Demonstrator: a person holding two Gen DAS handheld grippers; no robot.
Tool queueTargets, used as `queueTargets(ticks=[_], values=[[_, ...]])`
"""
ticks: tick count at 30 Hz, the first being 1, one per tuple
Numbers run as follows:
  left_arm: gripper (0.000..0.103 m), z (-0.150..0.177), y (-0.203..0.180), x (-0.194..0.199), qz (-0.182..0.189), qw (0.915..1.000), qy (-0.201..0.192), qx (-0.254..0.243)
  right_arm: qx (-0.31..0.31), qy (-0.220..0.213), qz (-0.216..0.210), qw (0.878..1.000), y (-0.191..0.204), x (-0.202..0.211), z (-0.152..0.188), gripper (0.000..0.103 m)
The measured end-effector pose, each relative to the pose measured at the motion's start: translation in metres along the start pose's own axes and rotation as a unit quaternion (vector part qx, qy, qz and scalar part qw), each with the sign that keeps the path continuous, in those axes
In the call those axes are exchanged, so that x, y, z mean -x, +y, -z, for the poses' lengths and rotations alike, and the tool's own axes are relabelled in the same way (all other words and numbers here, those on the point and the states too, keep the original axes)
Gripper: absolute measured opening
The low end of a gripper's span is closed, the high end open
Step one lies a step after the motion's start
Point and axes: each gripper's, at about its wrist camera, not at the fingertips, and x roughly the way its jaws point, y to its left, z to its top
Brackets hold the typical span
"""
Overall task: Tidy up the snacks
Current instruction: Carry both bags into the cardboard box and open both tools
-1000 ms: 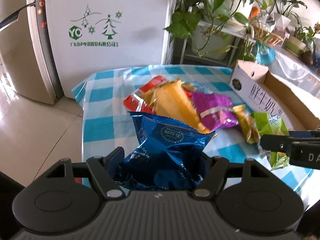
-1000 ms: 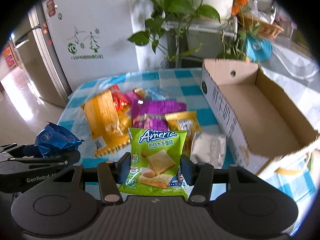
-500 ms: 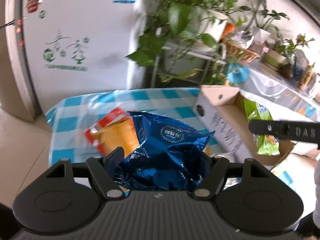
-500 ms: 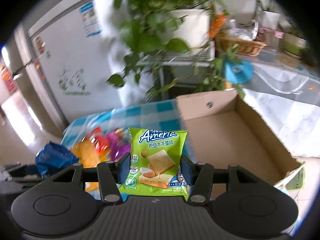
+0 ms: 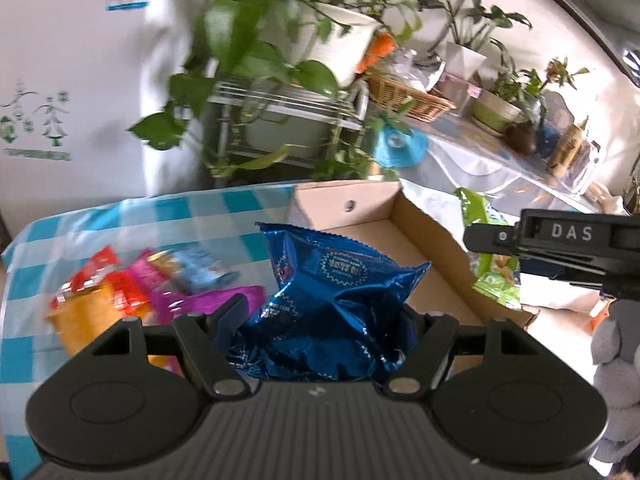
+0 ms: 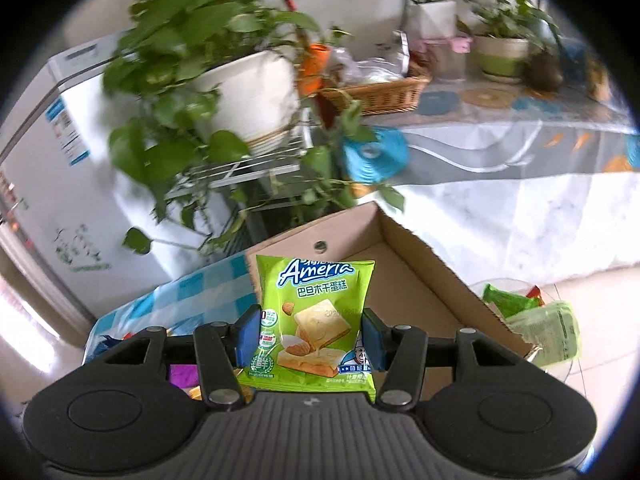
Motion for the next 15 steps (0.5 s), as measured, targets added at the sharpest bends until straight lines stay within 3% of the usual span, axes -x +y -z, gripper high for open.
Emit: queueTargets(ticks=[15], values=[[0.074,-0.007,-0.057,-0.064,0.042,0.9981,0.042,-0.014,-0.088,0.014,0.035,0.995,-0.050,-0.015,-0.012,0.059]])
